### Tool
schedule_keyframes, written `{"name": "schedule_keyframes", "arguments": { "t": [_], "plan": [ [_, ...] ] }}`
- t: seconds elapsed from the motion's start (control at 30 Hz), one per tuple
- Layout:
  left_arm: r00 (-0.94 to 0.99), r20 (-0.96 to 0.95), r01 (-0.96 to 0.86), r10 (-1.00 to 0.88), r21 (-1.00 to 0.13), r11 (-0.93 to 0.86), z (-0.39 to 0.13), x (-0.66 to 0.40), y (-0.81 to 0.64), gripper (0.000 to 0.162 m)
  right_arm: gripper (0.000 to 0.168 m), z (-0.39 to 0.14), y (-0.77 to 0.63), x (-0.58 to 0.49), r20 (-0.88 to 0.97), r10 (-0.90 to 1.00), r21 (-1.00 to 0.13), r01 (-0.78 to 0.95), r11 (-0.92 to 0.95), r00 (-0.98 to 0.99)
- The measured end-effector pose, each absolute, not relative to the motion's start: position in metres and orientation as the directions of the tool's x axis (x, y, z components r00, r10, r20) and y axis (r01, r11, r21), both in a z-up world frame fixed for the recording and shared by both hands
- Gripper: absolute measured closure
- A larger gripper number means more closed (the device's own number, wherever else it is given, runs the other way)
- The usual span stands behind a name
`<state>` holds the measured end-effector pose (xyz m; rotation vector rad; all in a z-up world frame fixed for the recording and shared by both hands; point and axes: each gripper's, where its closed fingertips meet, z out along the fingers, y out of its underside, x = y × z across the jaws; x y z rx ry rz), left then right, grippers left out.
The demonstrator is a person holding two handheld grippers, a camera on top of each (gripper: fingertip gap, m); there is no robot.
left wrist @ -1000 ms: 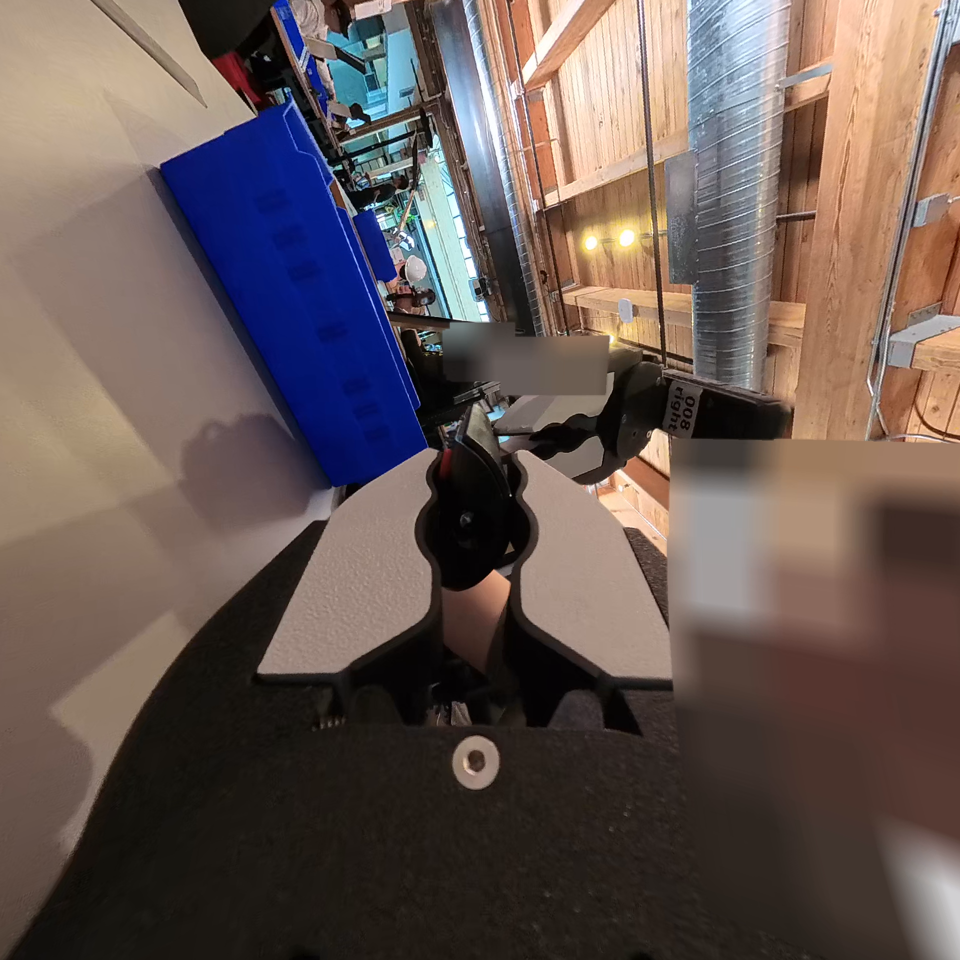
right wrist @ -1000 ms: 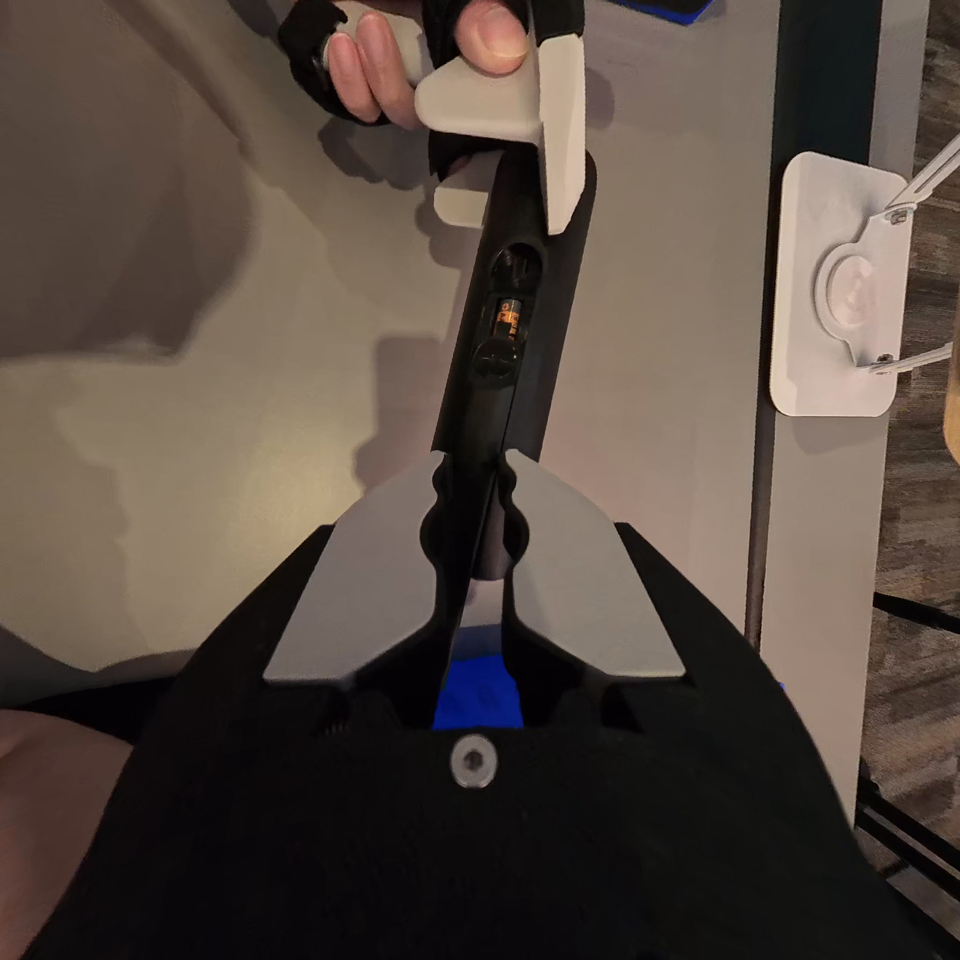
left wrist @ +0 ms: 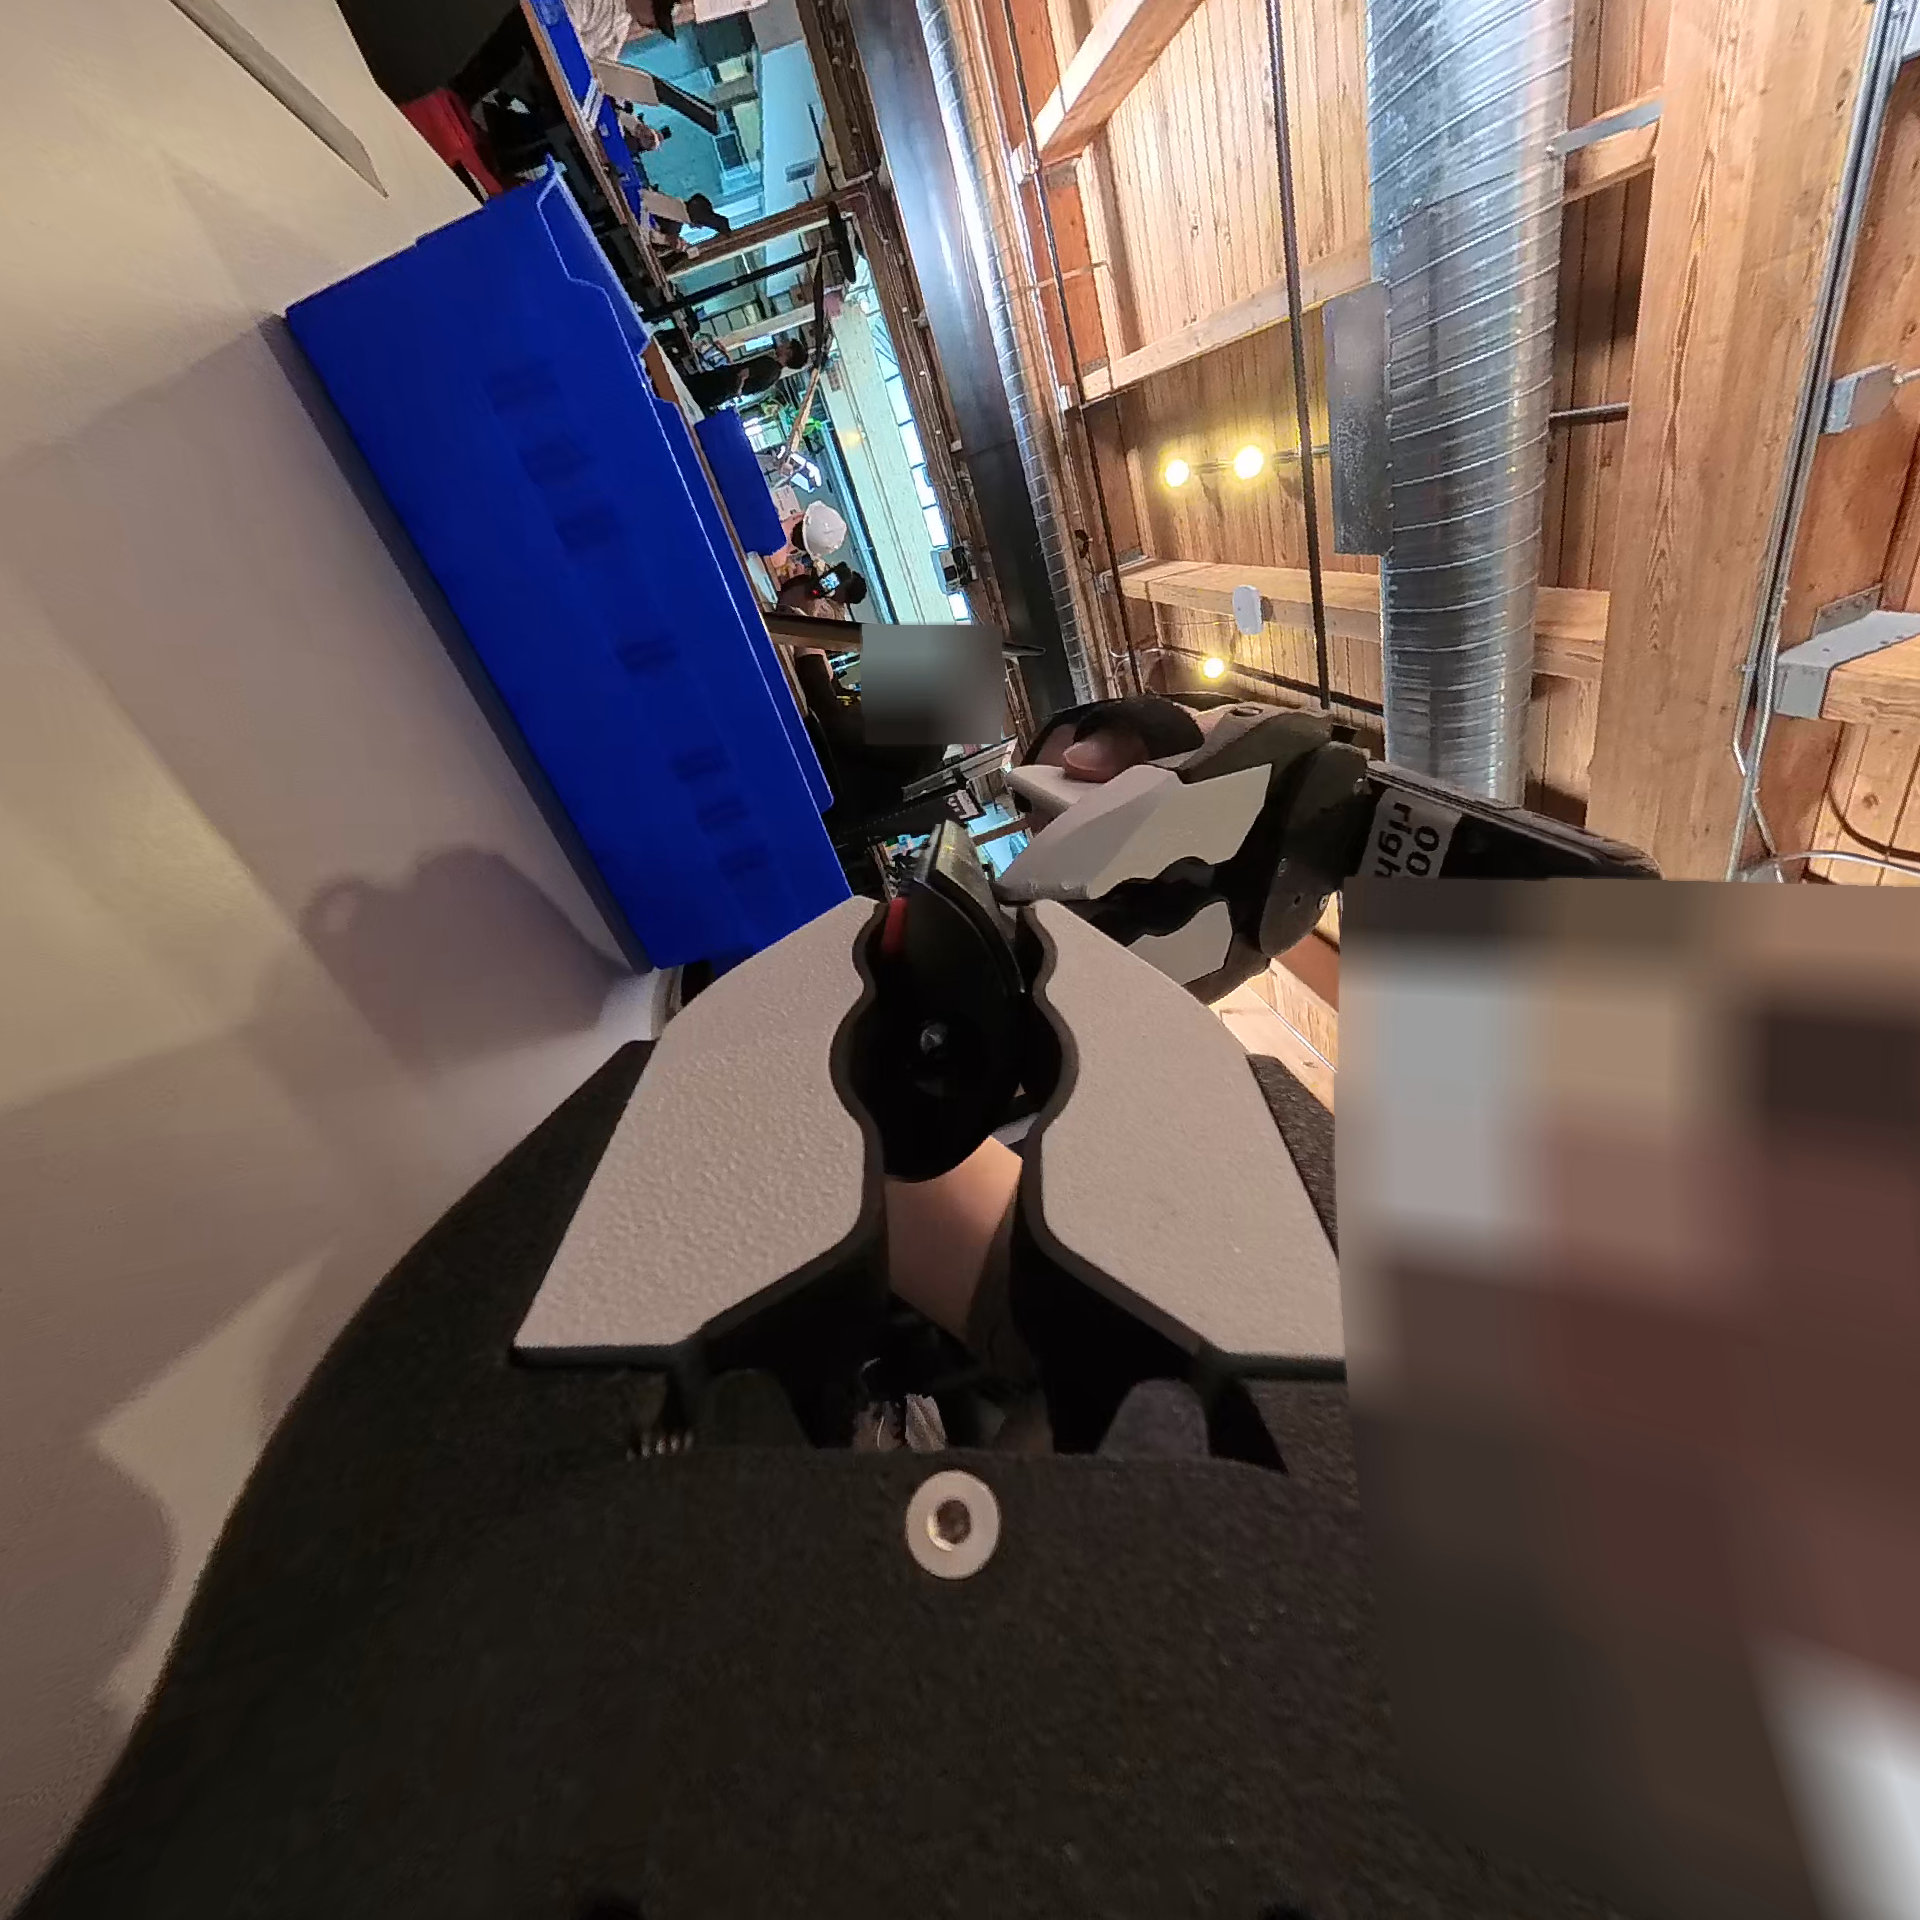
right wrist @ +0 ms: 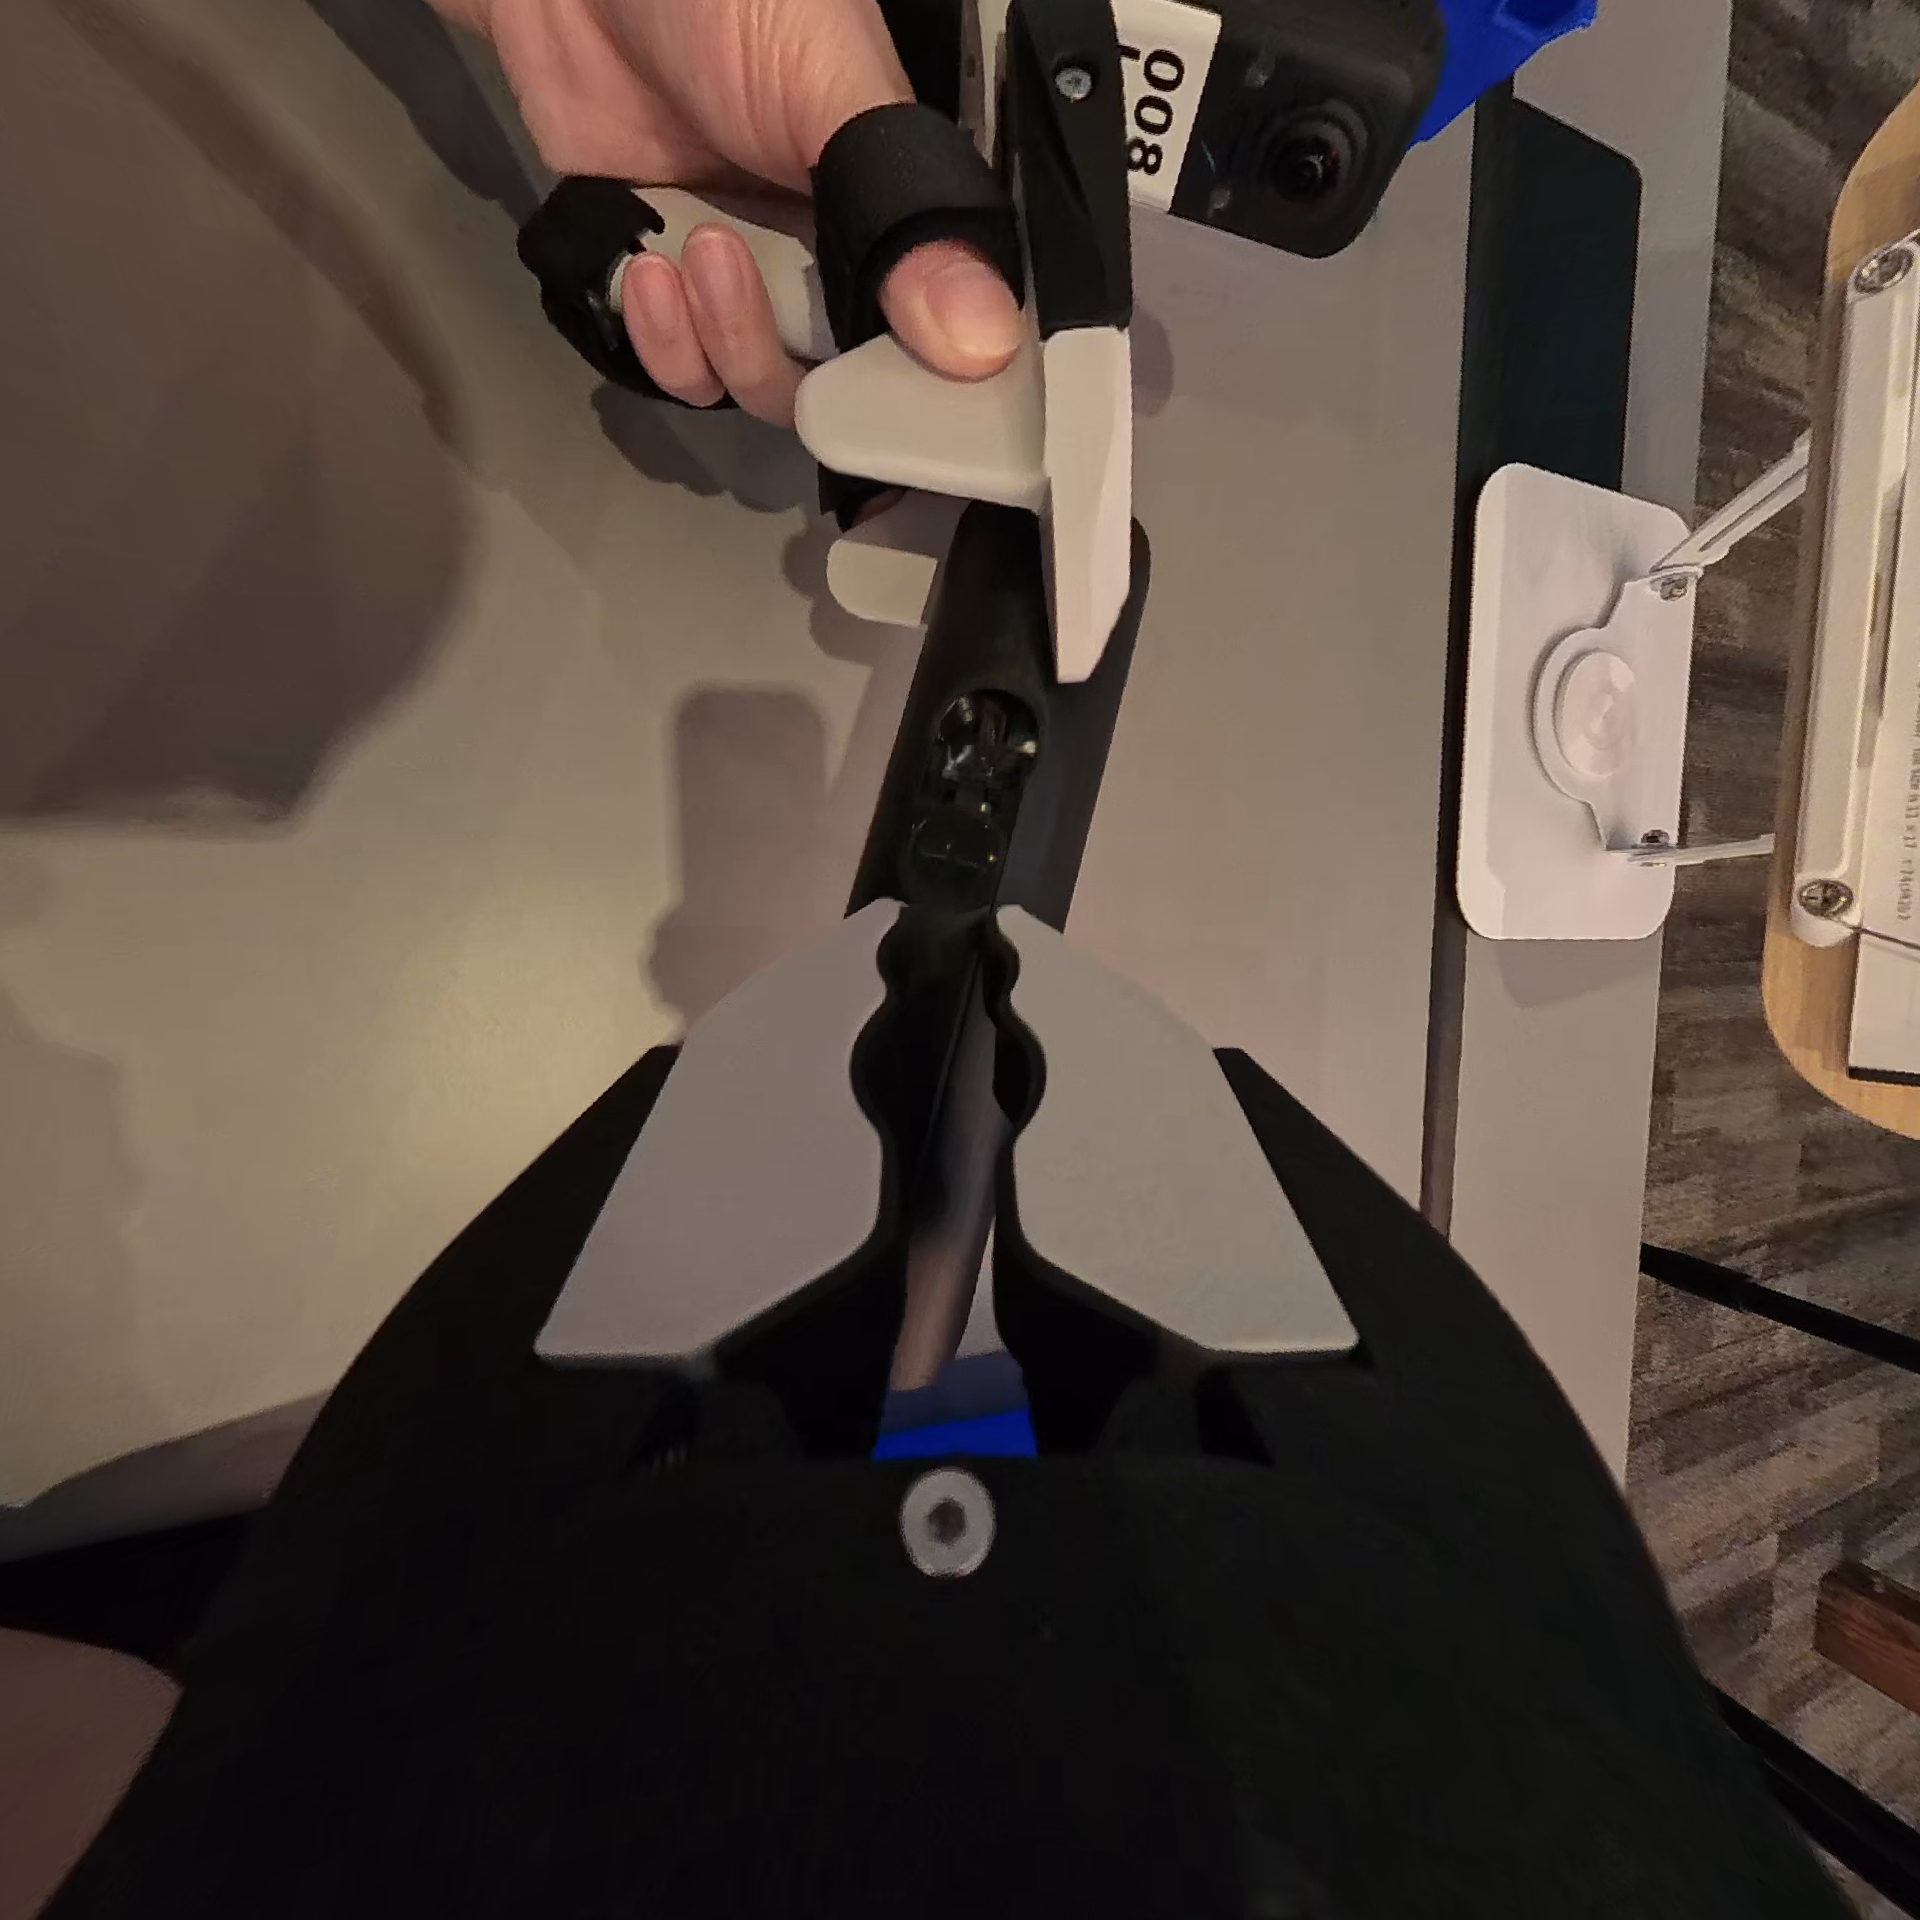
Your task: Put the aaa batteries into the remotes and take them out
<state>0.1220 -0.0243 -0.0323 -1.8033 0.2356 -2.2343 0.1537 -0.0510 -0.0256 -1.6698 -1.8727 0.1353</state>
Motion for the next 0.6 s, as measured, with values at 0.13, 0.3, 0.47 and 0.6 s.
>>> {"name": "schedule_keyframes", "arguments": {
  "t": [0.13,0.3,0.47,0.6],
  "plan": [
    [-0.196,0.934,0.107,-0.299,-0.283,-0.953,-0.0325,0.1205,-0.022,0.14,0.155,-0.0254,-0.0483,0.1504,0.4,0.916,-0.458,0.862,0.214,-0.015],
    [-0.191,0.933,0.111,-0.306,-0.289,-0.951,-0.0326,0.1193,-0.0204,0.14,0.155,-0.0254,-0.0466,0.1492,0.419,0.908,-0.451,0.862,0.229,-0.022],
    [-0.197,0.939,0.119,-0.281,-0.262,-0.958,-0.0359,0.1187,-0.0178,0.14,0.155,-0.028,-0.0452,0.1489,0.426,0.904,-0.437,0.869,0.234,-0.029],
    [-0.197,0.942,0.124,-0.273,-0.252,-0.96,-0.0375,0.1181,-0.0162,0.14,0.155,-0.0288,-0.0437,0.1502,0.425,0.905,-0.435,0.871,0.228,-0.025]
  ]
}}
